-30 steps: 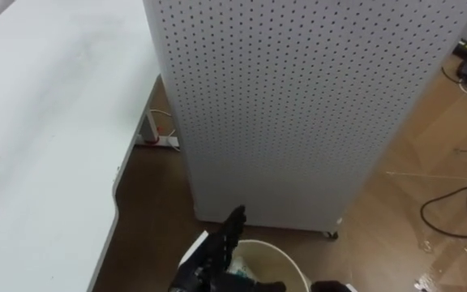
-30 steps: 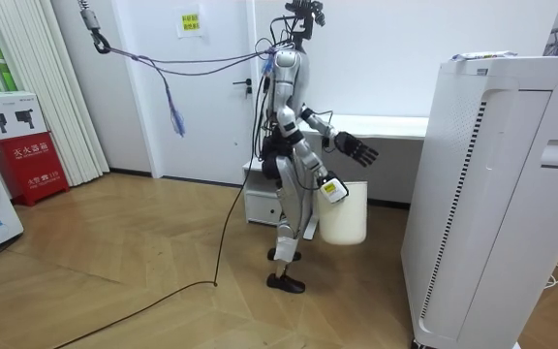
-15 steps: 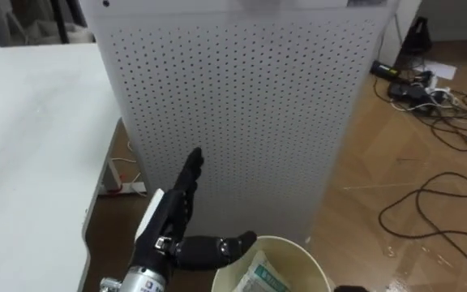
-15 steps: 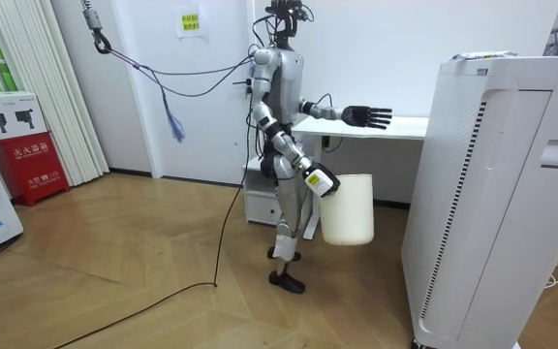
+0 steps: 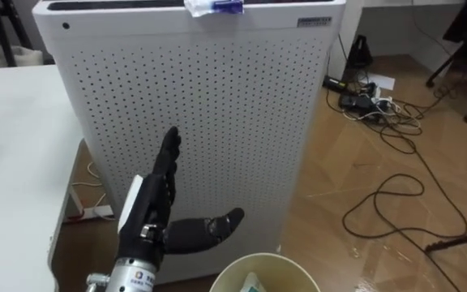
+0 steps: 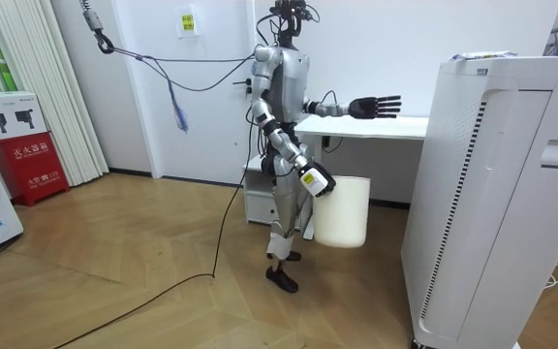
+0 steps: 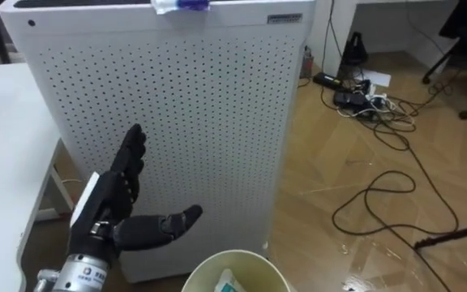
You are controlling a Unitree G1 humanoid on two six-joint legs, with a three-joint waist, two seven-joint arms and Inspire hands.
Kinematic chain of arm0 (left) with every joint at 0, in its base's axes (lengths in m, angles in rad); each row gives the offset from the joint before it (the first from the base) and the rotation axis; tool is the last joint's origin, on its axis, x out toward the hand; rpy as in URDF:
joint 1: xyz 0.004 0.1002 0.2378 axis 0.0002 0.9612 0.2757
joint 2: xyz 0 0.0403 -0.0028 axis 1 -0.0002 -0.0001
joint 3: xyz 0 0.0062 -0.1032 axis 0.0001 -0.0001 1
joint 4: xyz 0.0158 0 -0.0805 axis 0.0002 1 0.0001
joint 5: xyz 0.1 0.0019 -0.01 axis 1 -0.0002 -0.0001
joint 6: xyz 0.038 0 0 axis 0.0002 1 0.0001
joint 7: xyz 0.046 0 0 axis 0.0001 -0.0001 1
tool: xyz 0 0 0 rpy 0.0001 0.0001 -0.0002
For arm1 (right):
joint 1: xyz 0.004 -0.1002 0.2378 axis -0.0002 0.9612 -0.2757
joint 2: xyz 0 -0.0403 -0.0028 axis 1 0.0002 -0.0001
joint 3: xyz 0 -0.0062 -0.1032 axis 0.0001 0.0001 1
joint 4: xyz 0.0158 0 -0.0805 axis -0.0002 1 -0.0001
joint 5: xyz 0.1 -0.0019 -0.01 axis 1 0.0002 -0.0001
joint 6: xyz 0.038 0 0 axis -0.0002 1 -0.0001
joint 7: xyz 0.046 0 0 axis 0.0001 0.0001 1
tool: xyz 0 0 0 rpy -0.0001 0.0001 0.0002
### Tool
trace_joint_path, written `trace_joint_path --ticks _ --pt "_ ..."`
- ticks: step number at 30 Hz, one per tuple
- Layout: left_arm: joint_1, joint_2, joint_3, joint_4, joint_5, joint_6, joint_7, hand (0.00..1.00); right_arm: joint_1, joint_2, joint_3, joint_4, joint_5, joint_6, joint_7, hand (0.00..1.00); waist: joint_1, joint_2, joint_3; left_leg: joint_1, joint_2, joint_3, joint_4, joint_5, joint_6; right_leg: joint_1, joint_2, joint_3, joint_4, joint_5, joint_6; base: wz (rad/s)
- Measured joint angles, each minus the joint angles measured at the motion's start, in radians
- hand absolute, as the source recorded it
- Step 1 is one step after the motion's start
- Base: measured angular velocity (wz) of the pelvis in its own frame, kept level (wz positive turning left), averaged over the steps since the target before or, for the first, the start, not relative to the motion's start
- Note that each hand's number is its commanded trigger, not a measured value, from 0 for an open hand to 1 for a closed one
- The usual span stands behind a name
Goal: Pick garbage
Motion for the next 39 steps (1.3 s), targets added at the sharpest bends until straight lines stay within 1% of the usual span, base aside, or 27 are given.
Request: trace_joint_path --ticks 3,8,12,14,15,16,17,18,19,20,21,22,23,24,25,26,27,29,30,31,32,33,34,35,37,38,39 --pt "0.000 0.007 0.006 -0.048 -0.002 0.000 0.001 0.00 0.000 0.001 0.001 0.000 -0.003 -0.005 0.006 1.00 0.003 0.000 -0.0001 0.004 0.002 -0.013 0.000 0.000 -0.001 0.009 0.001 -0.019 -0.016 0.000 0.001 0.08" --pt "0.016 0.028 0.012 -0.081 -0.002 -0.025 0.022 0.00 -0.006 0.001 0.007 0.000 -0.004 -0.015 0.024 1.00 0.003 0.000 -0.0002 0.013 0.004 -0.034 0.002 0.001 -0.001 0.025 0.007 -0.019 -0.034 0.000 0.001 -0.02" --pt "0.041 0.027 0.026 -0.081 -0.001 -0.027 0.028 0.00 -0.002 0.000 0.007 -0.030 -0.015 -0.016 0.030 1.00 0.008 0.000 -0.0001 0.009 0.011 -0.034 0.037 -0.004 -0.009 0.030 0.016 -0.018 -0.033 -0.003 -0.003 -0.11" --pt "0.055 0.027 0.032 -0.081 0.003 -0.027 0.023 0.00 0.002 0.000 0.007 -0.030 -0.015 -0.016 0.038 1.00 0.032 0.000 0.0000 0.009 0.022 -0.036 0.082 -0.013 -0.024 0.041 0.021 -0.019 -0.030 -0.006 -0.010 -0.33" --pt "0.060 0.026 0.041 -0.080 0.007 -0.026 0.022 0.00 0.005 0.002 0.008 -0.030 -0.014 -0.016 0.041 1.00 0.042 0.000 0.0001 -0.003 0.033 -0.038 0.139 -0.022 -0.038 0.046 0.023 -0.019 -0.018 -0.013 -0.019 -0.37" --pt "0.061 0.027 0.053 -0.078 0.007 -0.027 0.020 0.00 0.005 0.002 0.008 -0.030 -0.016 -0.016 0.044 1.00 0.053 0.000 0.0003 -0.029 0.045 -0.053 0.226 -0.028 -0.046 0.046 0.023 -0.029 -0.004 -0.024 -0.029 -0.39" --pt "0.061 0.027 0.059 -0.078 0.008 -0.027 0.020 0.00 0.004 0.001 0.008 -0.030 -0.016 -0.016 0.049 1.00 0.060 0.000 0.0010 -0.045 0.049 -0.072 0.272 -0.028 -0.047 0.047 0.021 -0.035 0.007 -0.031 -0.035 -0.39" --pt "0.061 0.028 0.073 -0.077 0.007 -0.027 0.020 0.00 0.004 0.000 0.008 -0.031 -0.013 -0.016 0.057 1.00 0.061 0.005 0.0033 -0.085 0.055 -0.129 0.376 -0.028 -0.048 0.056 0.017 -0.026 0.025 -0.044 -0.045 -0.27" --pt "0.062 0.027 0.086 -0.073 0.006 -0.029 0.018 0.00 0.007 0.000 0.008 -0.030 -0.013 -0.016 0.060 1.00 0.064 0.007 0.0096 -0.139 0.054 -0.181 0.478 -0.018 -0.063 0.063 0.022 -0.011 0.047 -0.067 -0.054 -0.08" --pt "0.065 0.022 0.086 -0.071 0.007 -0.030 0.019 0.00 0.011 -0.001 0.005 -0.030 -0.013 -0.016 0.057 1.00 0.057 0.007 0.0099 -0.187 0.049 -0.227 0.494 -0.028 -0.069 0.064 0.024 -0.005 0.066 -0.087 -0.058 0.08" --pt "0.064 0.018 0.085 -0.072 0.007 -0.030 0.018 0.00 0.011 -0.003 0.005 -0.030 -0.013 -0.016 0.054 1.00 0.057 0.007 0.0100 -0.214 0.042 -0.241 0.481 -0.031 -0.066 0.060 0.023 0.000 0.077 -0.097 -0.056 0.04" --pt "0.065 0.016 0.085 -0.072 0.007 -0.032 0.018 0.00 0.012 -0.007 0.005 -0.030 -0.014 -0.015 0.049 1.00 0.063 0.005 0.0108 -0.268 0.038 -0.264 0.431 -0.028 -0.071 0.053 0.021 0.016 0.093 -0.112 -0.045 -0.13" --pt "0.065 0.015 0.086 -0.072 0.007 -0.033 0.019 0.00 0.013 -0.012 0.005 -0.030 -0.015 -0.015 0.048 1.00 0.070 0.002 0.0101 -0.294 0.035 -0.272 0.390 -0.017 -0.084 0.047 0.019 0.021 0.099 -0.116 -0.043 -0.32" --pt "0.065 0.013 0.087 -0.072 0.013 -0.040 0.023 0.00 0.016 -0.017 0.005 -0.029 -0.016 -0.015 0.050 1.00 0.083 0.006 0.0074 -0.325 0.030 -0.292 0.278 0.023 -0.099 0.036 0.018 0.025 0.112 -0.123 -0.040 -0.42" --pt "0.068 0.010 0.089 -0.072 0.031 -0.048 0.031 0.00 0.021 -0.026 0.006 -0.020 -0.020 -0.015 0.050 1.00 0.091 0.008 0.0041 -0.334 0.028 -0.316 0.206 0.090 -0.094 0.034 0.006 0.023 0.134 -0.140 -0.031 -0.38" --pt "0.072 0.009 0.090 -0.072 0.042 -0.053 0.038 0.00 0.027 -0.023 0.007 -0.017 -0.026 -0.015 0.049 1.00 0.091 0.010 -0.0021 -0.327 0.020 -0.319 0.193 0.107 -0.093 0.036 -0.001 0.022 0.143 -0.149 -0.022 -0.15" --pt "0.072 0.008 0.094 -0.072 0.066 -0.063 0.041 0.00 0.035 -0.016 0.007 -0.012 -0.040 -0.015 0.049 1.00 0.085 0.005 -0.0096 -0.313 0.002 -0.321 0.172 0.132 -0.083 0.043 -0.017 0.016 0.147 -0.162 -0.010 0.07" --pt "0.071 0.008 0.094 -0.078 0.105 -0.080 0.042 0.00 0.041 -0.020 0.007 -0.011 -0.041 -0.015 0.054 1.00 0.082 -0.011 -0.0087 -0.298 -0.018 -0.312 0.161 0.156 -0.067 0.056 -0.038 0.017 0.148 -0.177 0.014 0.10" --pt "0.071 0.008 0.094 -0.082 0.122 -0.081 0.043 0.00 0.042 -0.021 0.007 -0.011 -0.041 -0.015 0.054 1.00 0.085 -0.011 -0.0083 -0.298 -0.022 -0.314 0.168 0.162 -0.058 0.060 -0.041 0.017 0.149 -0.182 0.018 0.00" --pt "0.071 0.009 0.096 -0.097 0.157 -0.082 0.048 0.00 0.042 -0.020 0.007 -0.010 -0.041 -0.015 0.050 1.00 0.091 -0.014 -0.0074 -0.299 -0.033 -0.316 0.195 0.158 -0.037 0.065 -0.050 0.022 0.166 -0.199 0.021 0.00" --pt "0.071 0.012 0.096 -0.105 0.170 -0.083 0.055 0.00 0.043 -0.018 0.007 -0.009 -0.041 -0.015 0.047 1.00 0.092 -0.020 -0.0080 -0.295 -0.043 -0.315 0.202 0.146 -0.030 0.070 -0.063 0.021 0.179 -0.208 0.023 0.10" --pt "0.070 0.017 0.095 -0.122 0.189 -0.085 0.072 0.00 0.044 -0.019 0.008 -0.005 -0.041 -0.015 0.041 1.00 0.087 -0.033 -0.0101 -0.282 -0.072 -0.312 0.211 0.121 -0.011 0.077 -0.094 0.020 0.210 -0.232 0.038 0.16" --pt "0.064 0.016 0.096 -0.138 0.218 -0.097 0.099 0.00 0.044 -0.025 0.008 -0.005 -0.041 -0.015 0.035 1.00 0.089 -0.035 -0.0089 -0.270 -0.096 -0.306 0.226 0.100 0.000 0.074 -0.119 0.014 0.267 -0.249 0.058 0.13" --pt "0.060 0.016 0.096 -0.144 0.231 -0.106 0.112 0.00 0.044 -0.029 0.008 -0.005 -0.041 -0.015 0.030 1.00 0.090 -0.032 -0.0083 -0.266 -0.103 -0.302 0.232 0.090 0.005 0.065 -0.131 0.013 0.304 -0.251 0.061 0.00" --pt "0.032 0.023 0.108 -0.160 0.308 -0.148 0.161 0.00 0.041 -0.026 0.006 -0.005 -0.038 -0.015 0.017 1.00 0.094 -0.017 0.0014 -0.235 -0.118 -0.290 0.261 0.053 0.032 0.033 -0.168 0.011 0.455 -0.221 0.078 0.06" --pt "0.027 0.025 0.111 -0.164 0.328 -0.155 0.173 0.00 0.041 -0.023 0.005 -0.005 -0.039 -0.015 0.017 1.00 0.089 -0.013 0.0034 -0.222 -0.118 -0.292 0.261 0.045 0.036 0.027 -0.171 0.015 0.477 -0.208 0.081 0.07" --pt "0.024 0.026 0.124 -0.179 0.374 -0.169 0.199 0.00 0.038 -0.019 0.006 -0.005 -0.040 -0.021 0.019 1.00 0.085 0.000 0.0076 -0.200 -0.118 -0.307 0.257 0.033 0.040 0.024 -0.163 0.028 0.499 -0.197 0.087 0.04"
